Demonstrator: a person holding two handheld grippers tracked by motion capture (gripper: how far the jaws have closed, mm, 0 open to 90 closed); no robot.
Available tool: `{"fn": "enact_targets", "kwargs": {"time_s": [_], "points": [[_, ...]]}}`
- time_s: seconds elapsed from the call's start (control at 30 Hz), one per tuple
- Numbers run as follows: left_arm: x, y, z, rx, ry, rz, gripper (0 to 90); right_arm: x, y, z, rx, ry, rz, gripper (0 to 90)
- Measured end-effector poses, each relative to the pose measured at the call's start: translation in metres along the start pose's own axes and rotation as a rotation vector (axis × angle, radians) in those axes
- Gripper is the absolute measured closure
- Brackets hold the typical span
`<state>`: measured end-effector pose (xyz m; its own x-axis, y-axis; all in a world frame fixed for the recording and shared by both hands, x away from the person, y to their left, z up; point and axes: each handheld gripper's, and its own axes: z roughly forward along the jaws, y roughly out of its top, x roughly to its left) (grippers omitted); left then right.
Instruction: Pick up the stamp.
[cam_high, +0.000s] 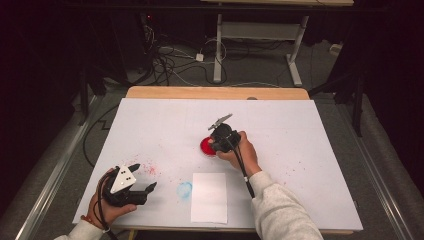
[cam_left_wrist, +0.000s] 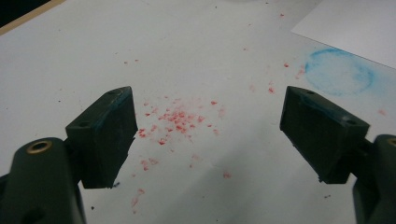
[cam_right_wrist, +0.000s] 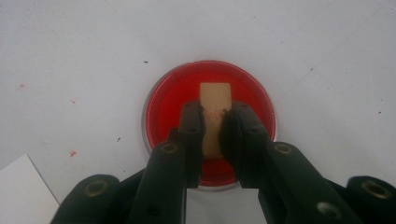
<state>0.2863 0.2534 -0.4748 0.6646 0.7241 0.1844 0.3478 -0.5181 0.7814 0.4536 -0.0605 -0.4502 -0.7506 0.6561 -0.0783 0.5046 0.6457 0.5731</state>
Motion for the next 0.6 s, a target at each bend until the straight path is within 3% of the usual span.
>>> {"fn": "enact_targets", "kwargs": {"time_s": [0.6], "points": [[0.0001, 0.0005, -0.0012, -0.002, -0.004, -0.003, 18.8, -0.0006, -0.0024, 0.0020, 0.000, 0.007, 0.006, 76.4]]}}
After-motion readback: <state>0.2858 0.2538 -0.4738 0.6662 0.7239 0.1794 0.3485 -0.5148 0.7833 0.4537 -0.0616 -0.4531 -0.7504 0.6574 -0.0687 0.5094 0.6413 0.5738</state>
